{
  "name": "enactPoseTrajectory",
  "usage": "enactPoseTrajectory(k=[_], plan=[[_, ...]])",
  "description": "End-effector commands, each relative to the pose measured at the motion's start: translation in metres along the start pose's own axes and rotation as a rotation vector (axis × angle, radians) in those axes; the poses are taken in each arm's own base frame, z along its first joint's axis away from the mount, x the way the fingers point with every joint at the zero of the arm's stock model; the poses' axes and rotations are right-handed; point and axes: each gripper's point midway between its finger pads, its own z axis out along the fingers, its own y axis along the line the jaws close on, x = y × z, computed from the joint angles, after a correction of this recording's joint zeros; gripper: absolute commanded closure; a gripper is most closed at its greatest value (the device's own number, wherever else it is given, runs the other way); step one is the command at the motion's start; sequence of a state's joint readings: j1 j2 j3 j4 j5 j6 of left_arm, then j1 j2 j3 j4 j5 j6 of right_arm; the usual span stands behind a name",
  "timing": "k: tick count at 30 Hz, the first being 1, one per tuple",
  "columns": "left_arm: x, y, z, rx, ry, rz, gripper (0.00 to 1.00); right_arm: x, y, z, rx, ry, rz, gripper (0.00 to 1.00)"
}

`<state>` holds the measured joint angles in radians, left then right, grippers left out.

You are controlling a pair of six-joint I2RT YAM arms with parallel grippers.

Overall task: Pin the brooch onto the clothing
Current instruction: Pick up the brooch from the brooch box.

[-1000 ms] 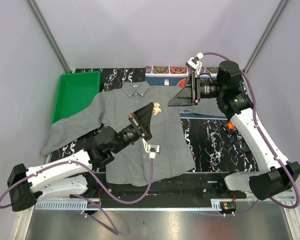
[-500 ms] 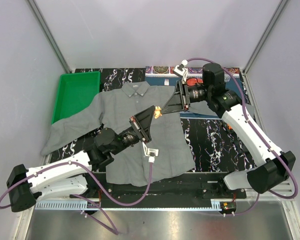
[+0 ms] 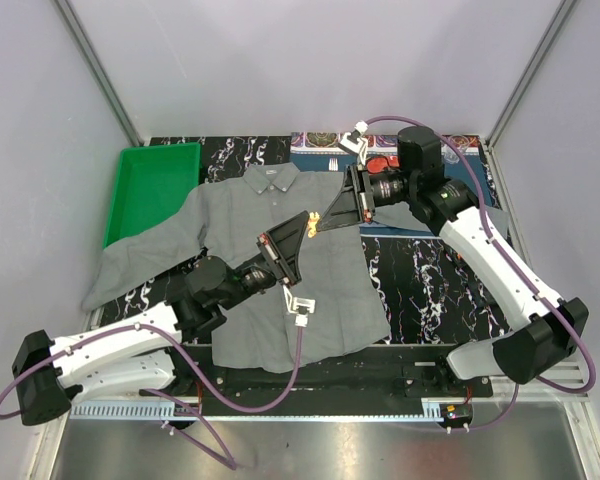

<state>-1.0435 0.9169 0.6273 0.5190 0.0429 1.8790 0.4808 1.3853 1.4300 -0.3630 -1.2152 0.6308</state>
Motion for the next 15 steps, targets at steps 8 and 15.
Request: enactPoseTrajectory(k=[8, 15], plan=[[-0.0054, 0.0216, -0.0063, -0.078, -0.037, 0.035, 0.83, -0.0101, 0.0117, 0.0013, 0.014, -0.034, -0.066, 1.00], [-0.0017, 0.0217, -0.0095, -0.070, -0.018, 0.026, 0.60, -0.0079, 0.0145, 0.0000, 0.016, -0.034, -0.086, 1.00]])
